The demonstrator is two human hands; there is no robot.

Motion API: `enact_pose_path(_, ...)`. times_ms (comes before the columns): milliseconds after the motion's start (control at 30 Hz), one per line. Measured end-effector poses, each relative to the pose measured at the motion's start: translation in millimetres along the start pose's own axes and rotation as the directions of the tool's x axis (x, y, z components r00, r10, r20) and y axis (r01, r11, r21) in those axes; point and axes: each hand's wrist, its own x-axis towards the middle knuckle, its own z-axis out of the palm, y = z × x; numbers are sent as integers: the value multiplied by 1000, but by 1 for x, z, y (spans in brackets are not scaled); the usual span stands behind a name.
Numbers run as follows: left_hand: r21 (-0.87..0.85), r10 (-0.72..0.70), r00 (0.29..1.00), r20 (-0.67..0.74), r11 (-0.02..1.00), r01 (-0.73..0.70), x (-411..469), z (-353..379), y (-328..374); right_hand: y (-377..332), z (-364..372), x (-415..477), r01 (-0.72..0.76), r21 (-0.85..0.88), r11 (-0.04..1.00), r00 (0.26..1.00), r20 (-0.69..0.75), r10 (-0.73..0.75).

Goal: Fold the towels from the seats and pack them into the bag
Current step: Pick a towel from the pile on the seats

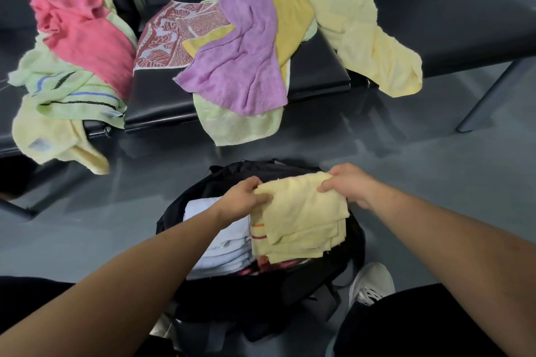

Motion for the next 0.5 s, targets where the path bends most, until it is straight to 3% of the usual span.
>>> enact_pose_path(100, 40, -12, 995, -102, 999, 16, -1, 7, -1, -6, 5, -4, 55, -17, 998, 995, -85, -57)
enact_pose_path(267, 100, -21, 955, -297, 994, 53, -5, -3, 6, -21, 14, -14, 106, -219, 970, 985, -113, -133)
enact_pose_path(500, 334, 295, 905, -307, 924, -188, -21, -79, 92, -130, -12, -30, 392, -210, 896, 900, -115, -421)
